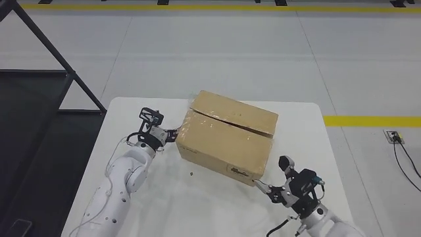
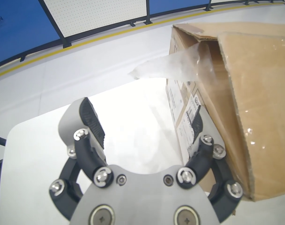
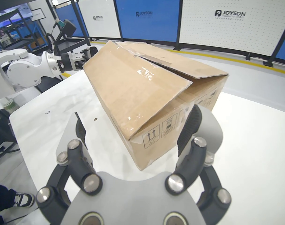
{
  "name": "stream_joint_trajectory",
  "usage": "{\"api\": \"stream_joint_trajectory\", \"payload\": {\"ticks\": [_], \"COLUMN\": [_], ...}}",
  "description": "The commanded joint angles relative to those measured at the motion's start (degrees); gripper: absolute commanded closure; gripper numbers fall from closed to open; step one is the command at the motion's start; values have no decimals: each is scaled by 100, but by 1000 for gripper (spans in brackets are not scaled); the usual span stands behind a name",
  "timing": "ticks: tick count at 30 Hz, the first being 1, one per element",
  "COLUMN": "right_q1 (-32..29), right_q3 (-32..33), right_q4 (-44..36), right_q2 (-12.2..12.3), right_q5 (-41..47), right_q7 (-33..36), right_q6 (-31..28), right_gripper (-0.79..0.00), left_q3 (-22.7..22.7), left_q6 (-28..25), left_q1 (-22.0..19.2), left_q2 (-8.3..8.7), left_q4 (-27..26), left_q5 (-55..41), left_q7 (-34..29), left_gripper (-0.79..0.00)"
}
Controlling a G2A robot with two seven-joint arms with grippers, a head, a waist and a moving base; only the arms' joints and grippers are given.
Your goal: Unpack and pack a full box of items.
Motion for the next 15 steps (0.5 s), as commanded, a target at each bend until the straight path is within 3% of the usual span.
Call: {"api": "stream_joint_trajectory", "payload": {"ticks": [1, 10, 15], "right_q1": [65, 252, 238], "right_q3": [80, 319, 351], "right_q4": [70, 182, 146], "right_q2": [27, 102, 117], "right_q5": [25, 145, 135], "right_q7": [156, 710, 590], "right_q6": [-220, -316, -204], "right_gripper": [-785, -785, -785], "left_q3": [-40, -149, -129], "left_q6": [-33, -134, -157], "left_q1": [104, 519, 678], "left_q2": [14, 66, 73], "left_q4": [-135, -605, -772], "left_q5": [-19, 4, 22], "left_q7": [-18, -84, -100], "left_gripper": [-785, -785, -785]}}
